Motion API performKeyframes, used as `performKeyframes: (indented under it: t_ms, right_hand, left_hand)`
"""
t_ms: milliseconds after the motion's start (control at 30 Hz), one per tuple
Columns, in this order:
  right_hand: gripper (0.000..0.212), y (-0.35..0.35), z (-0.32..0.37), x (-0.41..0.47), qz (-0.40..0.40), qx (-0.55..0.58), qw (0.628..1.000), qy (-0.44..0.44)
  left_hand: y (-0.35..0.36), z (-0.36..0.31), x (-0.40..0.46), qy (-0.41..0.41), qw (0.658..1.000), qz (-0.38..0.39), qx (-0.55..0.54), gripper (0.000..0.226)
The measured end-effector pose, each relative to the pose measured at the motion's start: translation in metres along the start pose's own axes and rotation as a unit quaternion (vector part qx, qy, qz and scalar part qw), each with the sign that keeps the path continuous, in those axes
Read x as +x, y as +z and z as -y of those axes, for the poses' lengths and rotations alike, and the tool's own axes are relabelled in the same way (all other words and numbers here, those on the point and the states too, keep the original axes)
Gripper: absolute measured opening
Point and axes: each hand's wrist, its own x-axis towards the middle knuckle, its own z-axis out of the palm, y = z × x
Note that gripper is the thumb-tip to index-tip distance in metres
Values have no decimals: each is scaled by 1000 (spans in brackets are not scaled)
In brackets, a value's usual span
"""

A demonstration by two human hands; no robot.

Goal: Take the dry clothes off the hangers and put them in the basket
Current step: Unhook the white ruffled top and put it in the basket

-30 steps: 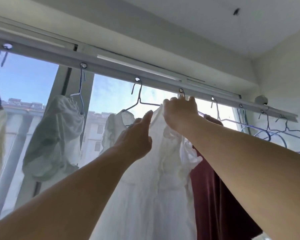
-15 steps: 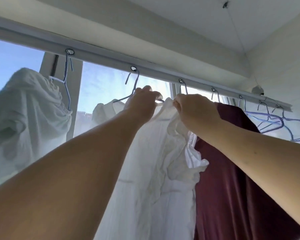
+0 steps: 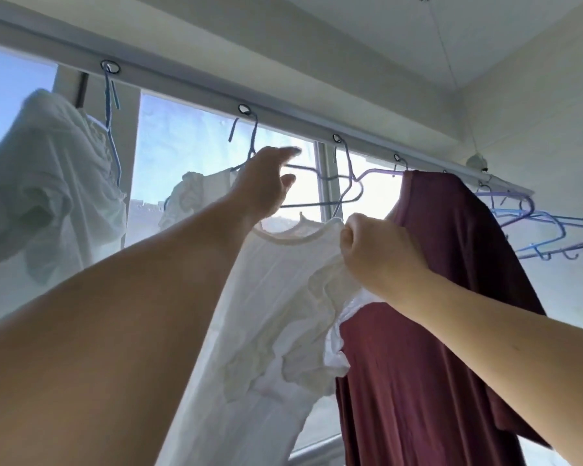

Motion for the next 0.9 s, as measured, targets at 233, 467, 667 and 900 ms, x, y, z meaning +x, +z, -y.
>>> performKeyframes:
  t_ms: [233, 467, 667, 900]
  right_hand:
    - [24, 20, 7, 5, 25, 35, 999, -6]
    - [23, 44, 17, 4, 147, 38, 988, 9]
    - [33, 55, 26, -2, 170, 10, 985, -3]
    - [35, 55, 32, -7, 174, -18, 984, -25]
  left_hand:
    - [8, 50, -46, -172, 978, -106, -49, 54]
    - [22, 78, -100, -254, 963, 25, -86, 40]
    - [14, 85, -90, -290, 950, -6, -116, 43]
    - [21, 85, -48, -257, 955, 5, -147, 49]
